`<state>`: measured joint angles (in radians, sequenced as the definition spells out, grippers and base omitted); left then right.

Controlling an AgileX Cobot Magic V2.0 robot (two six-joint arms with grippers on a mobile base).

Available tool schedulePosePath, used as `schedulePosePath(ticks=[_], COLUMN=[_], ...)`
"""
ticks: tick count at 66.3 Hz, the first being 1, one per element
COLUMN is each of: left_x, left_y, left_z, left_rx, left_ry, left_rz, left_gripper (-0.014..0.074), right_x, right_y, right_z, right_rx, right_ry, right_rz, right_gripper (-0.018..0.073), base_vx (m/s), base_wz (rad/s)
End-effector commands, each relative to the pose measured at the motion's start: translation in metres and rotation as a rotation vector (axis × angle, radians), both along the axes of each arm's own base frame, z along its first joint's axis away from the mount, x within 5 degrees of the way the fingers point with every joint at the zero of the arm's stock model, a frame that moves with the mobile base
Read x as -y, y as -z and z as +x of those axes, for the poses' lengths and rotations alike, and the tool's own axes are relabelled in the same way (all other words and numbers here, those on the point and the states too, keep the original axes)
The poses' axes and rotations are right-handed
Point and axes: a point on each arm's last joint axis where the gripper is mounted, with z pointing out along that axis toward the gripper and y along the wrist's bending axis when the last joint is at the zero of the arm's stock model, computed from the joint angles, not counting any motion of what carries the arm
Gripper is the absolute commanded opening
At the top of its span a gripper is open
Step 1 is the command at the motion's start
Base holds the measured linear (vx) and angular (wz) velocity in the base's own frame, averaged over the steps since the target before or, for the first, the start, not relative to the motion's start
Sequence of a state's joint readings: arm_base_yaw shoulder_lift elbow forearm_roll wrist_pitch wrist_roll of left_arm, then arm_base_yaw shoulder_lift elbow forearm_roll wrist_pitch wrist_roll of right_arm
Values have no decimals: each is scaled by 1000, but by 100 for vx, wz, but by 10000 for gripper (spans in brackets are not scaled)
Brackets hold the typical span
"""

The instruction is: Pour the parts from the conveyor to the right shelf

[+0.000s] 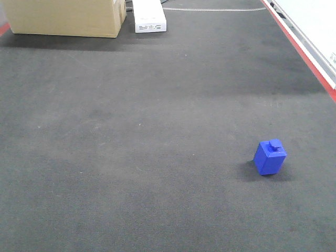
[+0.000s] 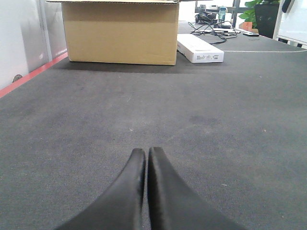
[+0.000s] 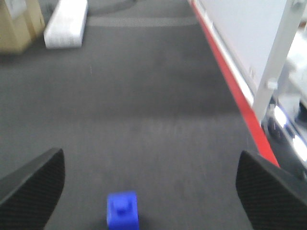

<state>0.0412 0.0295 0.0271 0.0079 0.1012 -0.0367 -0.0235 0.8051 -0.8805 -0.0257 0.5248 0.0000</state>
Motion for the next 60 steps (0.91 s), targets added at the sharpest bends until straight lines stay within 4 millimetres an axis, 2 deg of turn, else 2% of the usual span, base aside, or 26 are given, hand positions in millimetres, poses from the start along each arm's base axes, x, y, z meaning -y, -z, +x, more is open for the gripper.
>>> schedulePosePath(ticks=[1,12,22,33,47,60], left_x=[0,0,0,0,0,0], left_y=[-13,-13,-13,-13,-13,-13], left_z=[1,1,1,1,1,1], left_rx=[82,82,82,82,82,82], left_ry=[5,5,5,5,5,5], left_rz=[-13,-13,-13,-13,-13,-13], left_gripper=[-6,-6,-6,-6,-6,-6], right_x=[0,-4,-8,-8,-8,-8], right_y=[-19,-17,-7,18,52,77], right_z=[14,49,94,138,182,209], right_rx=[-66,-297,-434,-583,-800,-886], right_ry=[-21,-98,-166,-189,-230,-256], right_rz=[-45,-48,-36,-32,-30,-21], right_gripper=[667,640,627,615,609,601], base_vx=[0,0,0,0,0,0], base_wz=[0,0,0,0,0,0])
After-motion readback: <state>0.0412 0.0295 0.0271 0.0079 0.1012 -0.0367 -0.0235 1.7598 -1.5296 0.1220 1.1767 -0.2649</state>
